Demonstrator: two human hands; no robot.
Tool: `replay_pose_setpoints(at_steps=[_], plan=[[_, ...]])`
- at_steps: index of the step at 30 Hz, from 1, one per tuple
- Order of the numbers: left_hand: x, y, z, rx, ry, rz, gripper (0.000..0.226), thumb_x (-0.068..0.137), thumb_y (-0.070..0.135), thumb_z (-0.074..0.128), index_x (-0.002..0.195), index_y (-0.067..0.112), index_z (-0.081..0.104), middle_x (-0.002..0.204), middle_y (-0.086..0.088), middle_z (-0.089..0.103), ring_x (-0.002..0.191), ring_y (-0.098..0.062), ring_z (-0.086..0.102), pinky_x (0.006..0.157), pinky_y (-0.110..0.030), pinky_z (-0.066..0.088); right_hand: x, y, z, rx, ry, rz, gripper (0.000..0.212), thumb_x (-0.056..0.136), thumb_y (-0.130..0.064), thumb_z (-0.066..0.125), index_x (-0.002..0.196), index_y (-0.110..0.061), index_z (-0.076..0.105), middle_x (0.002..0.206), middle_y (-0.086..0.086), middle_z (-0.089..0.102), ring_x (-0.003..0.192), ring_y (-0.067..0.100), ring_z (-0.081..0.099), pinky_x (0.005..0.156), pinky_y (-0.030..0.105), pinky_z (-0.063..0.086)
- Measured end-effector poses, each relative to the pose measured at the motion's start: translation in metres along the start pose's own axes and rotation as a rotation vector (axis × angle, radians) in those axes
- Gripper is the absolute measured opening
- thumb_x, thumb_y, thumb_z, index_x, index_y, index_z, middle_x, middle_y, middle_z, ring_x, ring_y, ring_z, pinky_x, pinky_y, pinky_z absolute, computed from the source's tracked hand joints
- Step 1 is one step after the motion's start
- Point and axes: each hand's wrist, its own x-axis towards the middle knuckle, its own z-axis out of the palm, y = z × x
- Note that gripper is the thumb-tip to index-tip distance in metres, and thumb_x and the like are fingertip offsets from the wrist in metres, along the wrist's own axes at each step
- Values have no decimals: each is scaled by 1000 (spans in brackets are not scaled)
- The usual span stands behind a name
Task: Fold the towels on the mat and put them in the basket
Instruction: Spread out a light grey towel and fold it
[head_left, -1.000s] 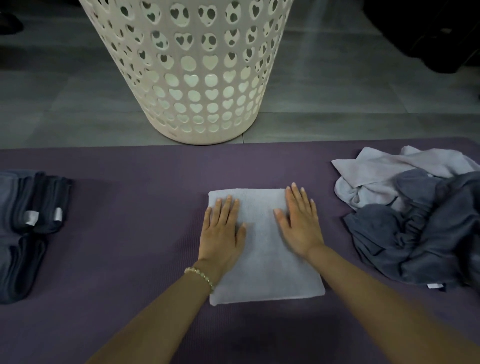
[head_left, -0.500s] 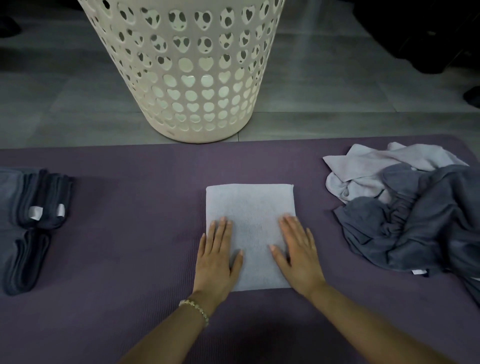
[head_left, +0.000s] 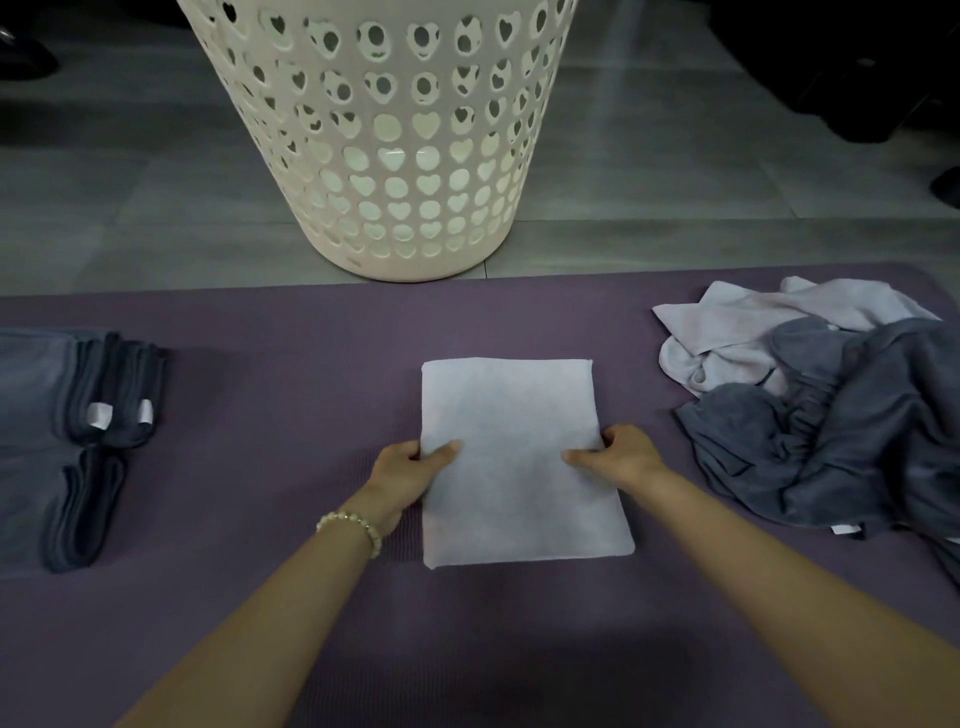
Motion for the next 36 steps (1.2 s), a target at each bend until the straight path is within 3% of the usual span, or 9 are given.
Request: replay_pose_setpoints(at_steps=[3, 8, 12, 15, 18, 22, 25, 27, 36], plan=[[4, -7, -16, 25, 52, -1, 30, 82, 30, 72, 99, 5, 68, 96, -6, 70, 73, -11, 64, 56, -16, 51, -2, -8, 3, -30, -34, 10, 35, 71, -27, 83, 91, -4, 67, 102, 9, 70, 90, 23, 67, 73, 29, 51], [4, -12, -20, 0, 58, -41, 23, 79, 29, 75, 87, 9, 68, 86, -3, 69, 73, -12, 65, 53, -15, 51, -6, -23, 11, 33, -69, 88, 43, 73, -21, 81, 107, -2, 62, 115, 10, 65, 101, 25, 64, 82, 31, 52], [1, -14, -20, -62, 51, -55, 19, 79, 29, 75, 83, 13, 67, 83, 0, 69, 72, -12, 64, 50, -13, 51, -12, -33, 6, 220, -169, 167, 50, 78, -22, 78, 119, -2, 57, 123, 8, 61, 99, 22, 57, 68, 26, 42], [-2, -13, -20, -91, 37, -73, 19, 81, 31, 73, 83, 13, 67, 87, -2, 69, 74, -13, 64, 55, -17, 53, -11, -34, 5, 224, -219, 177, 55, 79, -23, 77, 125, -3, 55, 127, 7, 58, 117, 24, 54, 80, 28, 37], [-3, -12, -20, -98, 38, -81, 17, 82, 30, 72, 82, 14, 66, 88, -2, 68, 74, -13, 63, 61, -19, 53, -9, -32, 6, 233, -213, 168, 55, 76, -22, 79, 123, -2, 57, 124, 9, 62, 114, 26, 58, 85, 32, 44], [-3, -11, -19, -105, 51, -104, 26, 83, 34, 70, 94, 11, 65, 94, -3, 66, 81, -15, 63, 74, -26, 49, -12, -35, 3, 344, -366, 240, 50, 76, -24, 78, 119, -4, 62, 113, 11, 68, 97, 24, 66, 82, 38, 54], [-3, -9, -20, -118, 46, -150, 33, 84, 43, 66, 91, 11, 66, 101, -5, 67, 92, -20, 63, 83, -30, 49, -15, -37, -1, 389, -456, 263, 49, 77, -35, 75, 118, -9, 64, 109, 8, 71, 96, 21, 67, 77, 34, 53], [-3, -5, -25, -187, 23, -153, 43, 85, 45, 64, 104, 6, 67, 108, -8, 68, 97, -23, 65, 89, -35, 51, -17, -36, -4, 477, -479, 256, 49, 75, -38, 74, 116, -12, 65, 108, 6, 71, 97, 20, 67, 78, 34, 53], [-2, 42, -57, -231, -221, -118, 46, 89, 47, 56, 121, 13, 58, 119, 1, 63, 106, -13, 59, 75, -25, 48, -25, -65, -15, 569, -418, 36, 37, 85, -38, 66, 113, -13, 65, 108, 4, 71, 94, 15, 67, 73, 27, 51]])
